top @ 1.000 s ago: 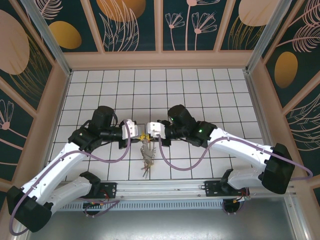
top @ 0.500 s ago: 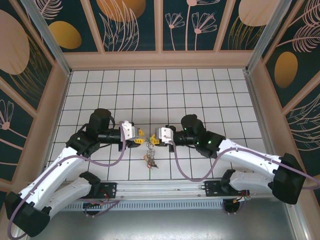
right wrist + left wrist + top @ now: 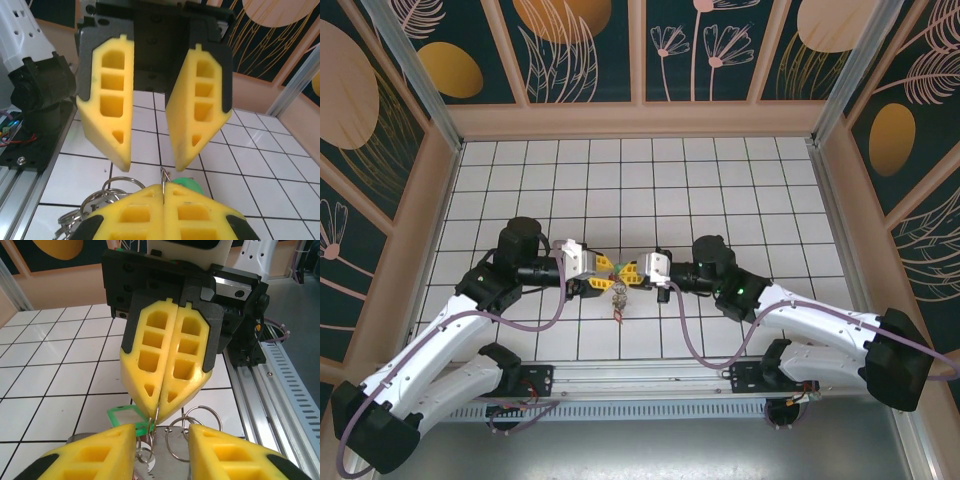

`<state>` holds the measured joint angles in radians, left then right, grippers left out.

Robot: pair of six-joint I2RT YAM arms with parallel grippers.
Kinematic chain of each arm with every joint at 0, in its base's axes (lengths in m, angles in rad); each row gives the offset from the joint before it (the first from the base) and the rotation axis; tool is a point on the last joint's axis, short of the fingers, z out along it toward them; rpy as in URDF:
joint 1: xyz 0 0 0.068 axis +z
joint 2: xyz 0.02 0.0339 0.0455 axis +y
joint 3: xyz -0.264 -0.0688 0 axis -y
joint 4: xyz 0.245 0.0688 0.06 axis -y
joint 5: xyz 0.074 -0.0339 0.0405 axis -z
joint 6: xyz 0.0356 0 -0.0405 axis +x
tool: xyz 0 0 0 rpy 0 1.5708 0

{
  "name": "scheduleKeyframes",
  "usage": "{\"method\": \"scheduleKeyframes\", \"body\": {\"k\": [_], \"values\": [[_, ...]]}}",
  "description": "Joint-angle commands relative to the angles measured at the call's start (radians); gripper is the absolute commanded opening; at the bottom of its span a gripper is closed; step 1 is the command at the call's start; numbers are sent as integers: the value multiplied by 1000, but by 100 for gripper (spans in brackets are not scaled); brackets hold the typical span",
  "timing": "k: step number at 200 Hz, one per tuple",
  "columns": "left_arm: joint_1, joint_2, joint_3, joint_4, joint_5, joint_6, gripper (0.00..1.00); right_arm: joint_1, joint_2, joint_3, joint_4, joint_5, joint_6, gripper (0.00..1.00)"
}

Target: Put the keys on the keyring

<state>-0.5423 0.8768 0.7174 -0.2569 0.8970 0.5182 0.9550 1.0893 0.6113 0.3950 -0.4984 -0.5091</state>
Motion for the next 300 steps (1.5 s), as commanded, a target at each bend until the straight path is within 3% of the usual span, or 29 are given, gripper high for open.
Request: {"method": "scheduleKeyframes", "body": {"k": [1, 44, 70, 87, 132, 149, 158, 194, 221, 300], "values": [[1, 6, -15, 26, -24, -13, 32, -5, 0, -2, 118, -8, 33, 0], [2, 10, -9, 30, -71, -21, 26, -4, 21, 4, 144, -25, 43, 0], [2, 10, -10, 50, -70, -36, 7, -2, 36, 11, 147, -25, 44, 0], [2, 11, -12, 54, -71, -38, 0, -2, 40, 10, 156, -22, 47, 0], [1, -5, -2, 18, -132, 7, 0, -2, 49, 43, 66, -23, 19, 0], [1, -18, 7, 13, -176, 19, 0, -2, 56, 91, -85, -13, -43, 23], [2, -20, 11, -1, -197, 39, 0, -4, 61, 122, -169, -12, -63, 27], [1, 17, 53, -154, -286, 183, 0, -4, 81, 241, -402, -37, -108, 31], [2, 13, 63, -158, -293, 206, 0, -5, 113, 318, -516, -9, -145, 31], [1, -38, 14, -47, -194, 127, 0, -18, 213, 384, -541, -43, -43, 28]]}}
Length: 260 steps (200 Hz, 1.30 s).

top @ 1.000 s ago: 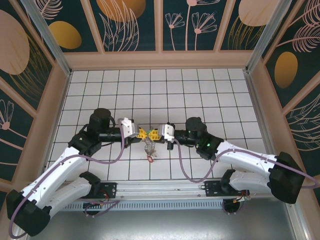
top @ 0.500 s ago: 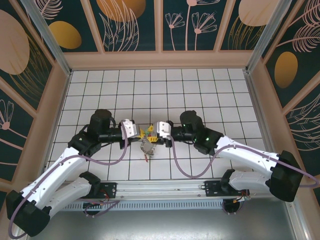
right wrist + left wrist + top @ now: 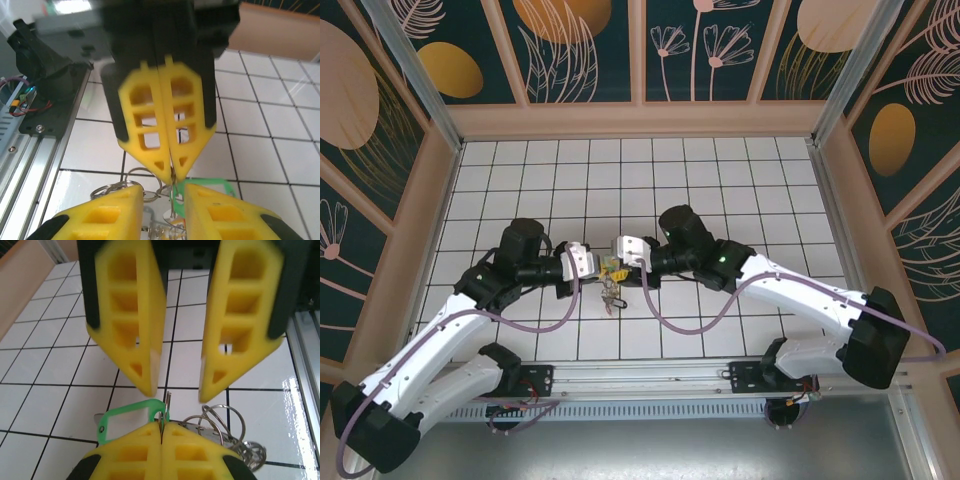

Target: Put the keys on the keyring

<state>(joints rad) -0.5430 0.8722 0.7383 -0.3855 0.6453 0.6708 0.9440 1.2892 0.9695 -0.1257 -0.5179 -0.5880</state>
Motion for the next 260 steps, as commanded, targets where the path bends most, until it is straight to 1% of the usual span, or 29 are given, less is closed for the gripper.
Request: {"method": "scheduleKeyframes", "body": {"k": [1, 25, 40, 54, 61, 70, 100, 106, 111, 119, 142, 160, 199, 219, 233, 260], "values": [[2, -33, -7, 81, 58, -25, 0, -7, 13, 26, -20, -23, 36, 28], [2, -34, -5, 76, 69, -27, 0, -5, 19, 31, -15, -30, 37, 24], [2, -30, -5, 72, 74, -27, 0, -5, 19, 31, -4, -35, 36, 18], [2, -29, -7, 73, 73, -28, 0, -5, 19, 35, -3, -37, 36, 10], [2, -28, -8, 73, 71, -28, 0, -5, 19, 35, -3, -39, 34, 7], [2, -27, -7, 74, 70, -30, 0, -5, 21, 37, -5, -39, 30, 0], [2, -27, -8, 78, 49, -51, 0, -5, 7, 16, 24, -27, 35, 0], [2, -28, -8, 80, 35, -62, 9, -5, -2, 6, 47, -25, 41, 0], [2, -30, -11, 81, 29, -71, 14, -5, -11, -6, 67, -21, 47, 0], [3, -38, -15, 80, 24, -81, 18, -5, -27, -26, 101, -17, 57, 0], [2, -70, -45, 79, 23, -91, 18, -14, -81, -94, 210, -9, 92, 0], [3, -93, -62, 90, 31, -102, 19, -25, -118, -147, 285, -25, 121, 0], [3, -92, -74, 128, 66, -119, 19, -31, -141, -215, 403, -52, 173, 0], [2, -87, -73, 162, 68, -128, 20, -30, -136, -227, 441, -60, 189, 0], [2, -88, -69, 184, 57, -129, 26, -29, -132, -230, 449, -62, 189, 0], [3, -83, -65, 195, 47, -117, 26, -30, -132, -236, 477, -72, 199, 0]]}}
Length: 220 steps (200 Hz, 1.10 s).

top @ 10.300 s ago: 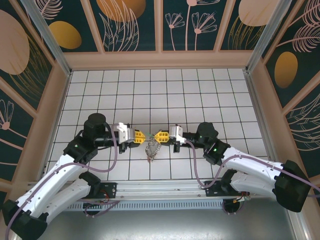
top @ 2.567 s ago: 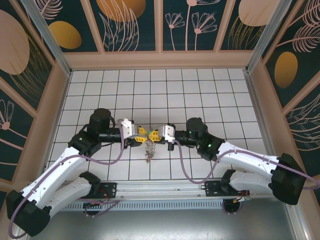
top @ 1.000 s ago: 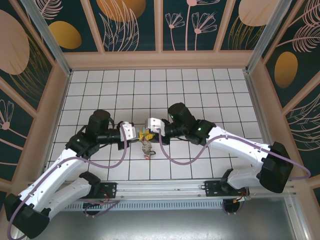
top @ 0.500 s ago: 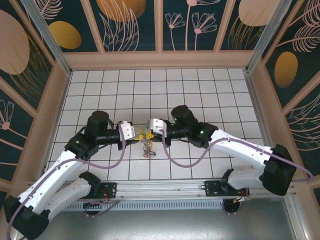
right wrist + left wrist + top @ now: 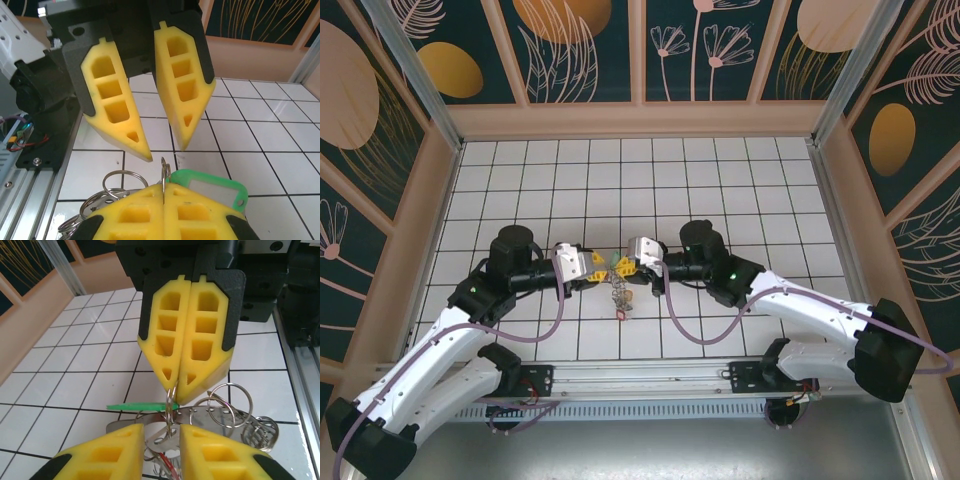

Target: Put the keys on the keyring

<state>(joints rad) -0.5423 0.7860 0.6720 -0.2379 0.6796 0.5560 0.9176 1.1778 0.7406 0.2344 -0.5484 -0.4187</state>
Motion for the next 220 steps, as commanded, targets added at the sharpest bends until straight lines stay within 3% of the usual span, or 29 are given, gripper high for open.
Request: {"method": "scheduleKeyframes", "body": {"k": [1, 27, 62, 103, 175, 193, 209, 220], "values": [[1, 5, 1, 48, 13, -2, 26, -3, -20, -7, 119, -42, 31, 0], [2, 20, -3, 35, 24, 7, 22, -3, -20, -21, 166, -50, 60, 0], [1, 28, 8, 35, 18, -1, 0, -3, -26, -61, 280, -49, 121, 0], [2, 36, 6, 26, 35, 9, 0, -1, -25, -103, 401, -25, 181, 0], [1, 48, -38, 123, 116, -77, 0, 59, 42, -210, 791, 225, 320, 0], [1, 46, -48, 163, 116, -119, 0, 66, 71, -206, 836, 233, 340, 0], [1, 26, -53, 222, 101, -181, 20, 69, 87, -194, 820, 223, 331, 0], [1, 2, -55, 252, 84, -210, 26, 69, 87, -189, 793, 217, 312, 0]]}}
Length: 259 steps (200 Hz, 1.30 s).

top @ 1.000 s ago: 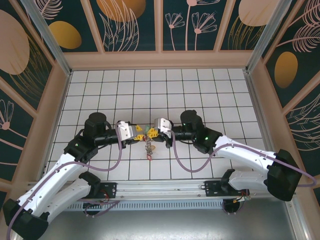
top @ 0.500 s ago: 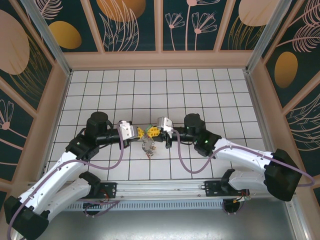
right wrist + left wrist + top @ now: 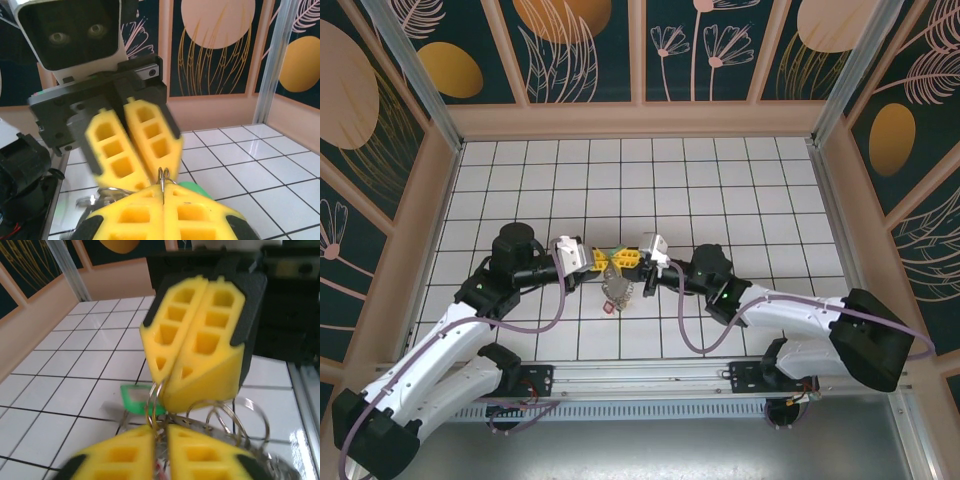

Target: Put the keys on the keyring

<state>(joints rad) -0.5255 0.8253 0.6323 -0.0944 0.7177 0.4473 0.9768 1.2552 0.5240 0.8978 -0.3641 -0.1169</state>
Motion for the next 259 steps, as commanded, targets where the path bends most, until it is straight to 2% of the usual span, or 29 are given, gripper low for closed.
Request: {"method": "scheduleKeyframes", "body": {"k": [1, 34, 48, 74, 108, 141, 144, 148, 153, 164, 201, 259], "values": [[-15, -40, -15, 111, 44, -102, 26, 10, 9, 29, 127, 32, 8, 0], [-15, -80, 2, 120, 17, -136, 26, 9, -9, 48, 41, -10, -50, 0], [-16, -76, 15, 103, 30, -136, 20, 7, -16, 46, 30, -11, -60, 0], [-16, -56, 21, 91, 36, -135, 0, 5, -25, 49, 13, -41, -81, 0], [-16, -43, 39, 48, 27, -100, 0, -4, -56, 33, 0, -71, -104, 0], [-16, -46, 54, -1, 20, -57, 0, -14, -99, 42, -115, -120, -166, 0], [-15, -47, 55, -5, 20, -55, 4, -16, -103, 41, -119, -123, -170, 0], [-16, -50, 55, -8, 20, -53, 18, -18, -109, 40, -123, -126, -172, 0], [-15, -54, 52, -8, 17, -54, 30, -22, -117, 39, -126, -130, -174, 0], [-15, -64, 46, -11, 18, -54, 41, -27, -131, 35, -132, -140, -177, 0], [-15, -47, 55, -37, 94, -51, 41, -46, -156, 37, -149, -162, -187, 0], [-16, -29, 43, 25, 109, -87, 34, -47, -127, 53, -124, -193, -184, 0]]}}
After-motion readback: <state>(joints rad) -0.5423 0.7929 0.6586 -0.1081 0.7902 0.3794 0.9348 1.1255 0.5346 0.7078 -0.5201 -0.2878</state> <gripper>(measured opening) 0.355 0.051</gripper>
